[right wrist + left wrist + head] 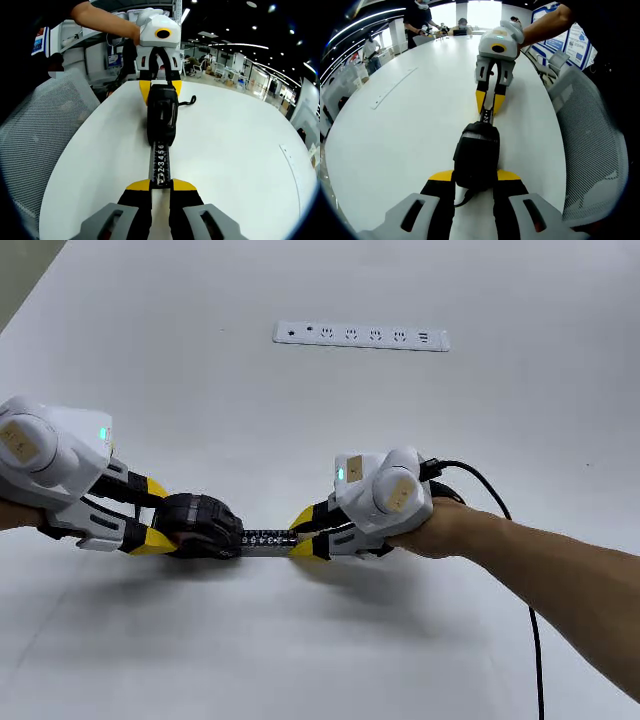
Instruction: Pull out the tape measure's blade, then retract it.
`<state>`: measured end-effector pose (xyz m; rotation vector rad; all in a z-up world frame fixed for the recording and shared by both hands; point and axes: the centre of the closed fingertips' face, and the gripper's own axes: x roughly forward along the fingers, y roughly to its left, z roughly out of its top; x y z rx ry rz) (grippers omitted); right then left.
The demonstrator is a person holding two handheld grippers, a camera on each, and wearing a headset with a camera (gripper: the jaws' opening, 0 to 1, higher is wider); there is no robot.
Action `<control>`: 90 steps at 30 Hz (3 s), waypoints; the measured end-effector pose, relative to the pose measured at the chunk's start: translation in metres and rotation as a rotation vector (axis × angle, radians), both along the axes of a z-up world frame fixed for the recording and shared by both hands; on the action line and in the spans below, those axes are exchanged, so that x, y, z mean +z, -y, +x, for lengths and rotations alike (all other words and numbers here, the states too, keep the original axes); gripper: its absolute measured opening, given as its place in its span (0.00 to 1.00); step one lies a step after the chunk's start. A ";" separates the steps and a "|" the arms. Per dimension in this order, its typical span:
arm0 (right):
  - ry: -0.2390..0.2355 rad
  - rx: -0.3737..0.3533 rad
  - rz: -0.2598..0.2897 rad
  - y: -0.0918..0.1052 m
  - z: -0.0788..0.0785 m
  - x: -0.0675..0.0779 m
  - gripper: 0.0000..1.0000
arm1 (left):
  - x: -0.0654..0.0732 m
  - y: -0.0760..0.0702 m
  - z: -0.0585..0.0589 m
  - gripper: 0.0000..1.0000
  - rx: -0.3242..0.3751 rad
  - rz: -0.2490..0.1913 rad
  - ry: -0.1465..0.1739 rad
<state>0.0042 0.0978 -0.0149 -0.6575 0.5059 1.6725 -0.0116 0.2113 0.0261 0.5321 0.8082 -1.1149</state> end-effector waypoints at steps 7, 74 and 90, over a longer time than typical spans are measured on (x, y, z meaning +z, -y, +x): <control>0.003 -0.009 -0.007 0.012 0.003 0.000 0.09 | 0.001 0.001 0.000 0.23 -0.003 0.008 -0.001; 0.016 -0.102 -0.096 0.124 0.020 0.000 0.09 | -0.002 0.001 -0.001 0.23 -0.012 0.072 -0.013; 0.013 -0.116 -0.126 0.148 0.020 0.002 0.09 | -0.001 0.001 -0.002 0.23 -0.026 0.088 -0.021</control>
